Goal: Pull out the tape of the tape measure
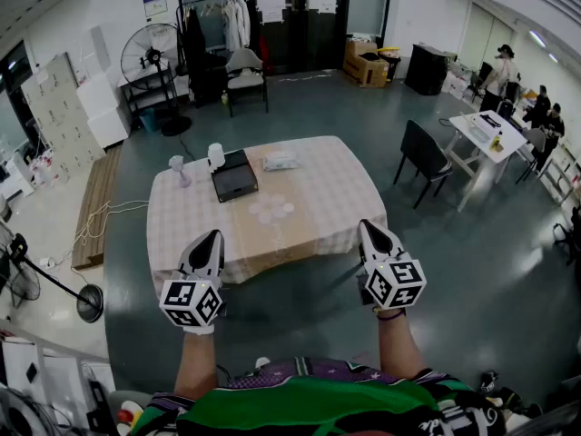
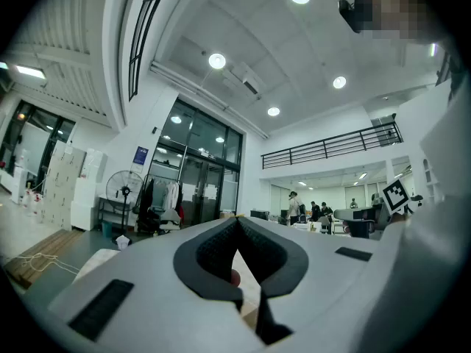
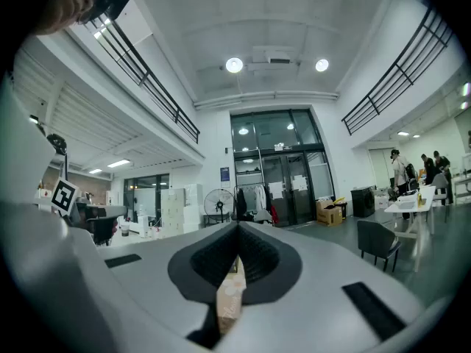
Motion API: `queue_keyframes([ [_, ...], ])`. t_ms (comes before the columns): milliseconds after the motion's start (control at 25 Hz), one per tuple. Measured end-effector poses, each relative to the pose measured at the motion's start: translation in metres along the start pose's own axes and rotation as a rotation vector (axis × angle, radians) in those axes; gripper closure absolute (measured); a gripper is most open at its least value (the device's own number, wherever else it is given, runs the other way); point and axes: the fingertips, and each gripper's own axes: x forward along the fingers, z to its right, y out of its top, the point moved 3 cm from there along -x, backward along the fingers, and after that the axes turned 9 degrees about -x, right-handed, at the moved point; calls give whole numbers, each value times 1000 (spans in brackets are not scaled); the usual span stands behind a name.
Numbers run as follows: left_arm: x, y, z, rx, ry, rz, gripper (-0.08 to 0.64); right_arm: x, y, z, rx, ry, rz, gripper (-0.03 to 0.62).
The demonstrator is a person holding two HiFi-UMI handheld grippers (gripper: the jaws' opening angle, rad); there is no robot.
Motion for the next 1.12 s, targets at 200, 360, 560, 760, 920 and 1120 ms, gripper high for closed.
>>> queue_keyframes([
  [200, 1, 5, -10, -3, -4, 8, 538, 7, 3, -8, -9, -3, 2, 588],
  [360, 0, 6, -13, -7, -3, 10, 538, 8, 5, -12, -10, -2, 3, 588],
  [560, -4, 6, -19, -12, -3, 9, 538, 11, 6, -20, 2, 0, 11, 588],
  [760, -6, 4, -30, -18, -3, 10, 538, 18, 2, -29, 23, 16, 14, 588],
  [920, -6, 3, -41, -25, -4, 7, 538, 26, 0, -37, 27, 18, 7, 588],
  [1120, -9, 3, -65, -22, -9, 5, 538, 40, -3, -58, 31, 16, 8, 588],
])
